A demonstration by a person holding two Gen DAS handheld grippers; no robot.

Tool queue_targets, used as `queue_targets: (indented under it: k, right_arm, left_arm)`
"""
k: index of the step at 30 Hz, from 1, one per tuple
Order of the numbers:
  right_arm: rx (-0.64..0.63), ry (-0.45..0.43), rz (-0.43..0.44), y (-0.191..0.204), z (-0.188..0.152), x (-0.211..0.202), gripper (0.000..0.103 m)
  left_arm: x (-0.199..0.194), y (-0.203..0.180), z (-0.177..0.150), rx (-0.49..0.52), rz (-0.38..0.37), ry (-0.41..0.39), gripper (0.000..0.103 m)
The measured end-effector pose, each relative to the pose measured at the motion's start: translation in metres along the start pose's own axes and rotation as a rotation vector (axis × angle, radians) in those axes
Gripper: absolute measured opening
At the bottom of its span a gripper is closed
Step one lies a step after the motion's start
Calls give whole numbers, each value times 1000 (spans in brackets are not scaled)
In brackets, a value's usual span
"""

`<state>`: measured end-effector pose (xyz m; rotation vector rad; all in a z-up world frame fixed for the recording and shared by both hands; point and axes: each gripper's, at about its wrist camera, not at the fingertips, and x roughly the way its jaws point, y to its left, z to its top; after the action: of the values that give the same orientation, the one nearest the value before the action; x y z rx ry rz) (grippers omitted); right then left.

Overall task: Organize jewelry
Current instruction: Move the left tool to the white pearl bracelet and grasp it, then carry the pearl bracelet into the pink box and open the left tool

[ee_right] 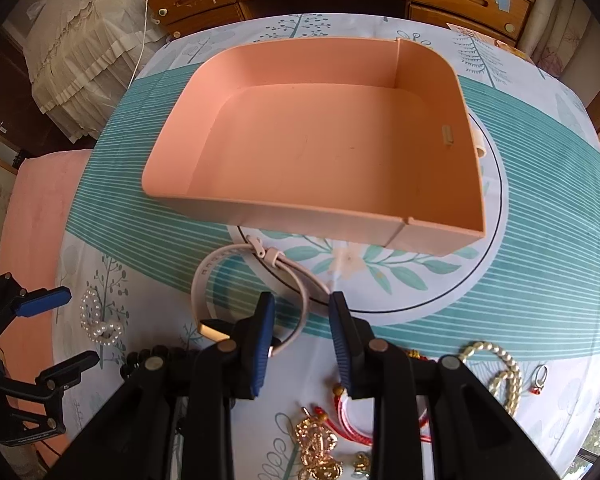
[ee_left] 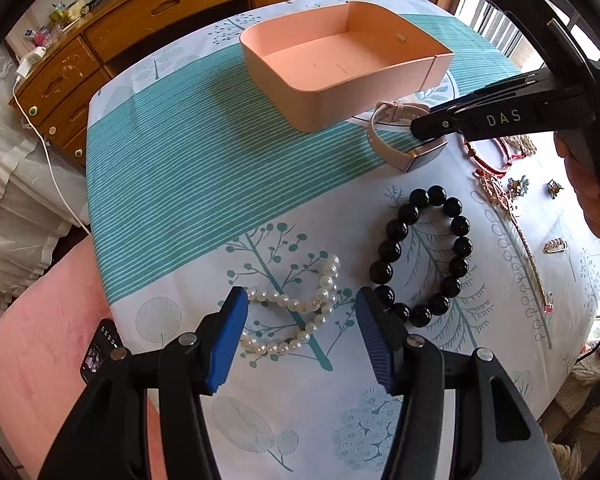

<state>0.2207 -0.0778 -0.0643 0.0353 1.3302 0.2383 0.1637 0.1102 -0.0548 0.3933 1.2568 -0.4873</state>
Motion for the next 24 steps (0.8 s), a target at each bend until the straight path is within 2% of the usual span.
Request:
queue_targets:
  k: [4,5,11,13,17,21,24]
  right_arm:
    - [-3,-6,10,-2,-2,-2,29]
    - [-4,-6,12,-3,-2,-2,29]
    - [2,-9,23,-7,-3,-4,27]
    - [8,-10,24,-10,-3,-4,21]
    - [41,9,85,-19,-7,-5,8]
    - [37,0,97,-22,-16,-13,7]
    - [36,-27,117,-25,-19,-30,7]
  left_arm:
    - [6,-10,4,52,8,13,54]
    - [8,-12,6,61,9,15,52]
    - [24,-13,12,54,-10,76,10]
    - [25,-12,13,39,-19,81,9]
    - [22,-9,15,-17,-37,77,6]
    - [9,-5,20,-83,-37,50,5]
    - [-16,-6,26,-112,-29,-2,5]
